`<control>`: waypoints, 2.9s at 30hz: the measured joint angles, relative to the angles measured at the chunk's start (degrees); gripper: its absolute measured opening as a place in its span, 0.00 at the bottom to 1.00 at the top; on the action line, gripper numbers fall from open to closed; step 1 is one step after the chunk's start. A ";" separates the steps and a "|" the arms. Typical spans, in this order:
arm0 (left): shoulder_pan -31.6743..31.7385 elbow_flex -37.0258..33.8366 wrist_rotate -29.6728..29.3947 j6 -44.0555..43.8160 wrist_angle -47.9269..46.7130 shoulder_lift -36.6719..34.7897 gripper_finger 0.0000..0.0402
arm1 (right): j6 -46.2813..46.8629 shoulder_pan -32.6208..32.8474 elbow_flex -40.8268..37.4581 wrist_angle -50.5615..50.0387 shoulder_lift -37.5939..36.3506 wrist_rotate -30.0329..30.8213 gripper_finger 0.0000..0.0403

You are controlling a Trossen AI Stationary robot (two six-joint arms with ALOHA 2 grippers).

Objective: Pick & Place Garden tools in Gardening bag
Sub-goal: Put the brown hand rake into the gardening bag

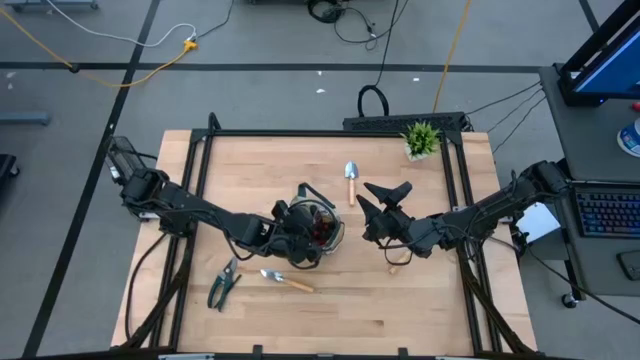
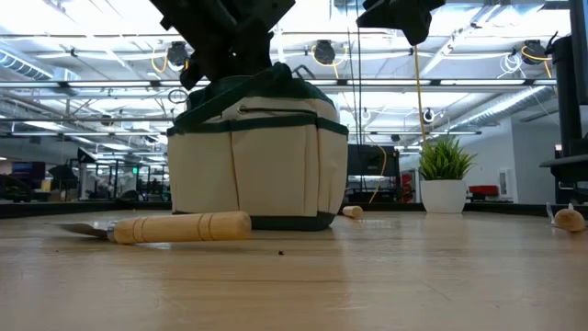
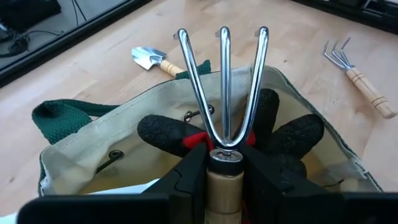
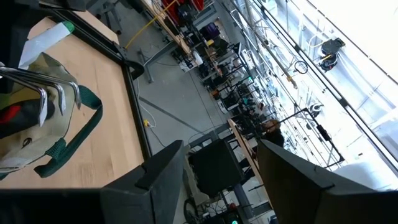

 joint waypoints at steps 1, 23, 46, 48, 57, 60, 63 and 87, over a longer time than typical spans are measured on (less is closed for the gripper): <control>0.00 0.00 0.00 0.04 0.00 0.00 0.22 | 0.00 0.00 0.00 0.02 0.00 0.00 0.49; -0.09 0.00 -1.61 0.21 -0.03 0.00 0.44 | -0.02 -0.02 0.00 0.00 0.00 0.00 0.49; 0.07 0.00 2.89 10.32 9.90 -4.87 0.54 | 0.00 -0.55 0.00 0.00 0.00 0.02 0.49; 0.41 0.00 5.21 11.02 10.82 -4.87 0.54 | 0.00 -0.52 0.00 0.02 0.00 0.02 0.49; 3.23 0.00 14.59 11.15 13.73 -4.85 0.54 | 0.46 -0.52 0.00 0.00 0.00 0.00 0.49; 3.83 0.00 14.73 11.58 13.73 -4.85 0.54 | 1.75 -0.52 0.00 0.01 0.00 0.00 0.49; 3.88 0.00 14.96 12.24 13.74 -4.67 0.54 | 2.11 -0.52 0.00 0.00 0.00 0.00 0.49; 4.17 1.21 17.50 18.49 12.23 -1.41 0.54 | 1.51 -3.58 -0.02 0.02 0.00 -0.22 0.49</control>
